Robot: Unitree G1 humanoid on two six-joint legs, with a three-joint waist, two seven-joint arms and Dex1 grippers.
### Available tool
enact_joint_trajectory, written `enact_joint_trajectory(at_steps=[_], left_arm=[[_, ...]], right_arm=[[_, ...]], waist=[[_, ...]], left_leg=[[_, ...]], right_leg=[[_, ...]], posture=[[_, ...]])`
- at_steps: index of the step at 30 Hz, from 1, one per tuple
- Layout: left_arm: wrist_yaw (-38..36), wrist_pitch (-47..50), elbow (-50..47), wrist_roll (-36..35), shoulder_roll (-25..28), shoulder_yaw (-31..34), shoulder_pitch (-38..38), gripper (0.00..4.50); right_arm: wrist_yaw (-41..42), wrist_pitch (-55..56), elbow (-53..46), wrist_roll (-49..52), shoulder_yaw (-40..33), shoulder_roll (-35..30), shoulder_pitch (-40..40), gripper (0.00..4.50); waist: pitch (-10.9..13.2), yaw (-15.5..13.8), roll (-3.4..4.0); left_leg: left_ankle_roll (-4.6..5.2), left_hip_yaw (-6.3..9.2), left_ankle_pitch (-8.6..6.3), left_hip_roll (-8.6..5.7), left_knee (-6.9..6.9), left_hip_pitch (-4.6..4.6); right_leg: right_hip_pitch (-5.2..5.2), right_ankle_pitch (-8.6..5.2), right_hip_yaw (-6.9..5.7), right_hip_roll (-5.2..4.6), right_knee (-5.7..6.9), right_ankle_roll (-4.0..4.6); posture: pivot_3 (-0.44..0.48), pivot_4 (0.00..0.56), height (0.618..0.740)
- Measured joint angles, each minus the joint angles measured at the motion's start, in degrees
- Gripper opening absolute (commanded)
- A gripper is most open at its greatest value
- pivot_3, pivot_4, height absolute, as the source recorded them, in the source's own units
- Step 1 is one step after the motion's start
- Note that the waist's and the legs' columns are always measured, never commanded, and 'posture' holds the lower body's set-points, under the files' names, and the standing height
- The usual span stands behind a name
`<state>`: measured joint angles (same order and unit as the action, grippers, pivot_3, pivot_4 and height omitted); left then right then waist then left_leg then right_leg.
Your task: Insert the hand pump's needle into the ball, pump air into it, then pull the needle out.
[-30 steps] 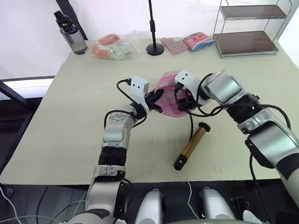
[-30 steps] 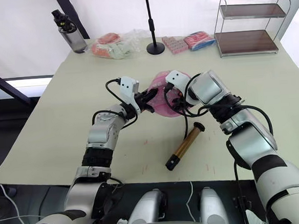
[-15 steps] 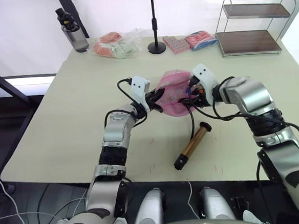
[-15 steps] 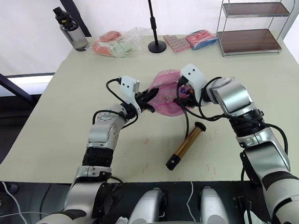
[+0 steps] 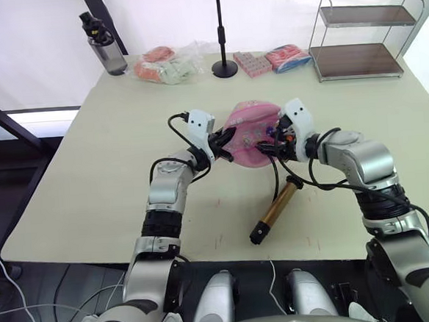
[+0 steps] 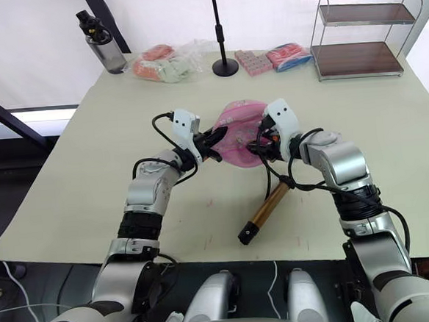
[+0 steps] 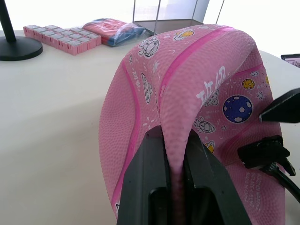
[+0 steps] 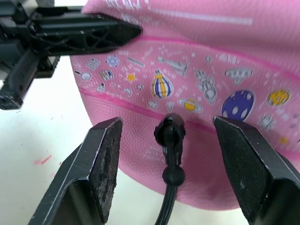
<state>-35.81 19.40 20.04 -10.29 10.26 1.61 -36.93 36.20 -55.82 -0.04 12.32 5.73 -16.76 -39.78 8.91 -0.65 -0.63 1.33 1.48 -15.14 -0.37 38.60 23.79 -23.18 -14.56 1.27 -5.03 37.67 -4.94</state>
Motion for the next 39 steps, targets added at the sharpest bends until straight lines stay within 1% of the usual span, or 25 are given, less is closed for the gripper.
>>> enact_joint_trajectory(at_steps=[5,13,22,24,25,26,27,28,30,37,39], left_arm=[[0.00,0.00,0.01,0.00,0.00,0.00,0.00,0.00],[0.01,0.00,0.01,0.00,0.11,0.00,0.01,0.00],[0.01,0.00,0.00,0.00,0.19,0.00,0.03,0.00],[0.01,0.00,0.00,0.00,0.18,0.00,0.03,0.00],[0.01,0.01,0.00,0.00,0.17,0.00,0.04,0.00],[0.01,0.00,0.00,0.00,0.17,0.00,0.04,0.00],[0.01,0.00,0.00,0.00,0.17,0.00,0.04,0.00],[0.01,0.00,0.00,0.00,0.16,0.00,0.04,0.00],[0.02,0.00,0.00,0.00,0.16,0.00,0.06,0.00],[0.10,0.00,0.00,0.00,0.15,0.00,0.08,0.00],[0.18,0.00,-0.01,0.00,0.17,0.01,0.10,0.00]], right_arm=[[-0.95,0.33,0.31,0.14,0.43,0.31,0.02,3.23],[-2.76,1.17,3.57,0.13,0.71,1.24,0.02,3.23],[-3.12,1.25,5.19,0.39,0.69,1.54,-0.23,3.23],[-3.19,1.35,5.73,0.50,0.65,1.70,-0.63,2.70],[-3.22,1.48,5.75,0.52,0.64,1.74,-0.66,2.51],[-3.23,1.58,5.78,0.56,0.64,1.79,-0.67,2.02],[-3.24,1.78,5.86,0.65,0.63,1.91,-0.67,1.38],[-3.26,1.96,5.99,0.70,0.63,2.03,-0.70,1.10],[-3.61,2.19,6.58,0.73,0.52,2.05,-0.83,0.08],[-3.76,2.43,7.41,0.90,0.52,2.06,-1.25,0.07],[-3.76,3.29,7.87,0.27,1.51,1.71,-1.66,0.07]], waist=[[0.00,0.00,0.00],[0.00,0.00,0.00],[0.00,0.02,0.00],[0.00,0.05,0.00],[0.00,0.04,0.00],[0.00,0.03,0.00],[0.00,0.04,0.00],[0.00,0.04,0.00],[0.00,0.07,0.00],[0.00,0.15,0.00],[-0.01,0.19,0.01]], left_leg=[[0.00,0.00,0.00,0.00,0.00,-0.01],[0.00,0.00,0.01,0.00,0.00,-0.01],[0.00,-0.01,0.01,0.00,0.00,-0.01],[0.00,-0.01,0.01,0.00,0.00,-0.02],[0.00,0.00,0.01,0.00,0.00,-0.01],[0.00,0.00,0.01,0.00,0.00,-0.01],[0.00,-0.01,0.01,0.00,0.00,-0.01],[0.00,-0.01,0.01,0.00,0.00,-0.02],[0.00,-0.01,0.01,0.00,0.00,-0.02],[0.00,-0.01,0.02,0.00,0.01,-0.03],[0.00,-0.02,0.02,0.00,0.01,-0.04]], right_leg=[[0.00,0.00,0.00,0.00,0.00,0.00],[0.00,0.00,0.00,0.00,0.01,0.00],[0.00,0.00,0.00,0.00,0.03,0.00],[0.00,0.00,0.00,0.00,0.03,0.00],[0.00,0.00,0.00,0.00,0.03,0.00],[0.00,0.00,0.00,0.00,0.03,0.00],[0.00,0.00,0.00,0.00,0.03,0.00],[0.00,0.00,0.00,0.00,0.03,0.00],[0.00,0.00,0.00,0.00,0.04,0.00],[0.00,0.00,0.01,0.00,0.06,0.00],[0.00,0.00,0.01,0.00,0.07,0.00]], posture=[[0.000,0.150,0.736],[0.000,0.150,0.736],[0.000,0.150,0.736],[0.000,0.150,0.736],[0.000,0.150,0.736],[0.000,0.150,0.736],[0.000,0.150,0.736],[0.000,0.150,0.736],[0.000,0.150,0.736],[0.000,0.150,0.736],[0.000,0.150,0.736]])
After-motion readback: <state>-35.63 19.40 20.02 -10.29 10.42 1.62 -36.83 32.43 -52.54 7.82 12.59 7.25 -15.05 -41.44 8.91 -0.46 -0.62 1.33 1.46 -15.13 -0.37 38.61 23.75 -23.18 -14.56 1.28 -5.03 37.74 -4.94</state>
